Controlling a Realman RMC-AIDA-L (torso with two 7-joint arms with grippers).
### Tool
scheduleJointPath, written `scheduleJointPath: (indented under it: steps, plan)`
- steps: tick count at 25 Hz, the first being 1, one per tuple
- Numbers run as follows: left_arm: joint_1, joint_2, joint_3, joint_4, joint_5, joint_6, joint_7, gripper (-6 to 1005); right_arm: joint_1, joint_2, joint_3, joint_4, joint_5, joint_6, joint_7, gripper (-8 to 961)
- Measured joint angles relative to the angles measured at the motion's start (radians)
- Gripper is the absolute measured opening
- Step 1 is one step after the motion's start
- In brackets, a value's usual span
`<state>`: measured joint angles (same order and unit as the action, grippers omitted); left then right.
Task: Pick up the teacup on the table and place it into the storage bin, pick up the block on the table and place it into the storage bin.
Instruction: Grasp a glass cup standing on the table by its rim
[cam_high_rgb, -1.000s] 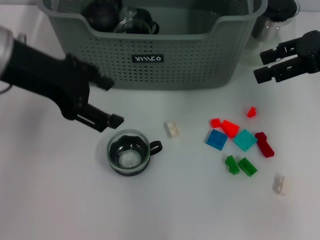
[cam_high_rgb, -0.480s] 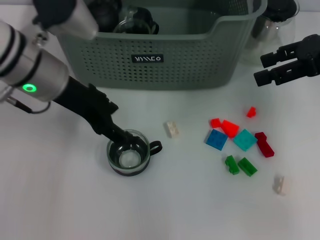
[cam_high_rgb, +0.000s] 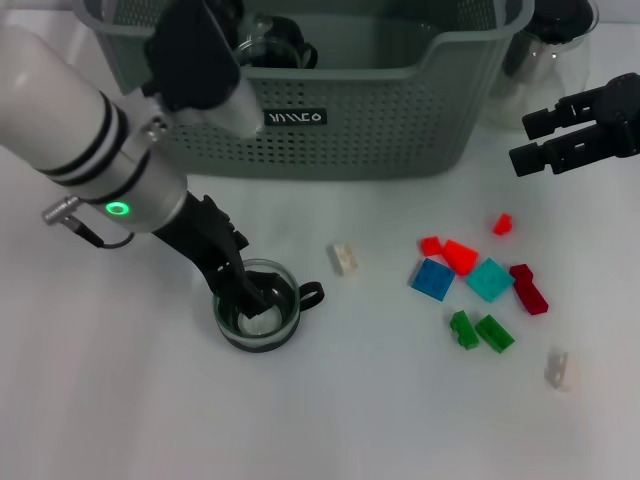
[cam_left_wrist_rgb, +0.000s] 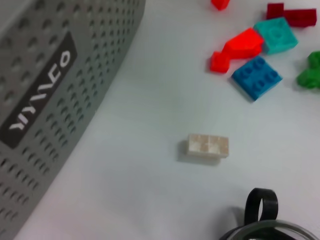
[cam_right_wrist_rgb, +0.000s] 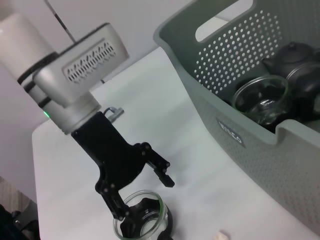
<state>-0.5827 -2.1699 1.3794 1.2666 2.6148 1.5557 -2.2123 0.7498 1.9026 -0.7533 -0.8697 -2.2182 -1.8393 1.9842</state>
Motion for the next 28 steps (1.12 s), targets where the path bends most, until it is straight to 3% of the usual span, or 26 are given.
scheduleJointPath:
  steps: [5,12,23,26,28]
  plan:
    - [0.005,-0.001,0.06,-0.016,0.021,-0.04,-0.034,754,-0.003,0.0,-0.001,0.0,0.0,0.001,0.0,842]
    - [0.001,-0.001,0.073,-0.022,0.031,-0.047,-0.063,733,-0.007,-0.001,0.0,0.0,0.0,0.002,-0.002,842]
    - [-0.003,-0.002,0.082,-0.042,0.034,-0.063,-0.087,524,-0.007,-0.002,0.002,-0.001,0.0,0.002,-0.002,841]
    - [-0.002,-0.003,0.074,-0.038,0.03,-0.063,-0.094,276,-0.008,-0.002,0.002,-0.002,0.0,0.002,-0.002,841]
    - [-0.002,-0.002,0.07,-0.036,0.029,-0.062,-0.102,186,-0.008,-0.002,0.002,-0.004,0.0,0.002,-0.002,841]
